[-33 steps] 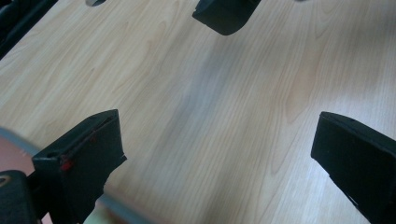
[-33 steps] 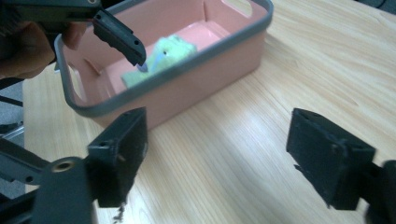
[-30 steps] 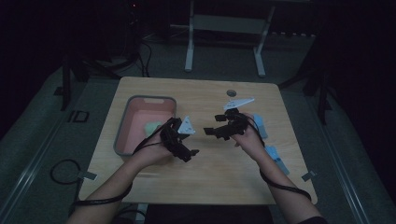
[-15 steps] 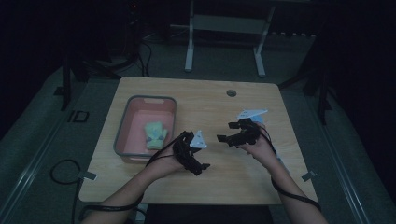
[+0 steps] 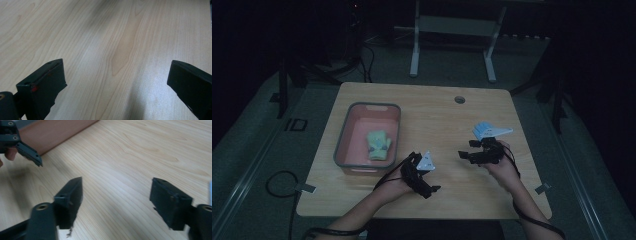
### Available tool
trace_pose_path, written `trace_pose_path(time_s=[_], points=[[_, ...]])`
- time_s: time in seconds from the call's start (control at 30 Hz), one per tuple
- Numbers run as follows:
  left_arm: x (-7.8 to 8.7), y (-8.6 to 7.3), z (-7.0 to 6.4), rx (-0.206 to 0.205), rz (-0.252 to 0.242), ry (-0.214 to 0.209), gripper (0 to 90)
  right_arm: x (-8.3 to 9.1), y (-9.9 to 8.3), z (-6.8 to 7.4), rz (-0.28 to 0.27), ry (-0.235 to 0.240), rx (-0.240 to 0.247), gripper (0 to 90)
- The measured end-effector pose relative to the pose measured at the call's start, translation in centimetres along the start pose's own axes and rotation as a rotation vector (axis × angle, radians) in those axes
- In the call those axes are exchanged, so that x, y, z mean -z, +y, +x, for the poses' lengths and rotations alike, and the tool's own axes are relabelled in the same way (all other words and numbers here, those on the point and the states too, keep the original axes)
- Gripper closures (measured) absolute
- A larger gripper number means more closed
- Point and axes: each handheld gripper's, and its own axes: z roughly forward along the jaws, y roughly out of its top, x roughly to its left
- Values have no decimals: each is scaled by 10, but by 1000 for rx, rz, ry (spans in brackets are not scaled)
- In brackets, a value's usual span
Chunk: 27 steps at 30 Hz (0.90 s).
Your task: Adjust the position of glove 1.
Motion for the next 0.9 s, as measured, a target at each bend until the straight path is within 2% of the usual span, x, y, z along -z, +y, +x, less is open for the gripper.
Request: trace_pose_path(time_s=[0.07, 0.13, 0.3, 0.47, 0.6, 0.73, 0.87, 0.9], points=[[-3, -4, -1, -5, 2, 12, 20, 2, -4, -3, 11, -19, 1, 299], [-5, -9, -2, -6, -20, 18, 20, 4, -8, -7, 24, -40, 11, 345], [-7, -18, -3, 17, -47, 25, 20, 8, -17, -16, 40, -73, -17, 424], [-9, -22, -5, 19, -57, 23, 20, 13, -23, -27, 63, -98, -44, 476], [-10, -25, -7, 18, -59, 29, 20, 19, -26, -35, 59, -119, -61, 530], [-12, -28, -9, 19, -59, 26, 20, 24, -26, -46, 57, -147, -54, 560], [-11, -30, -11, 13, -64, 60, 21, 28, -23, -61, 49, -180, -65, 591], [-11, -31, -12, 17, -82, 71, 21, 29, -23, -65, 47, -187, -64, 596]])
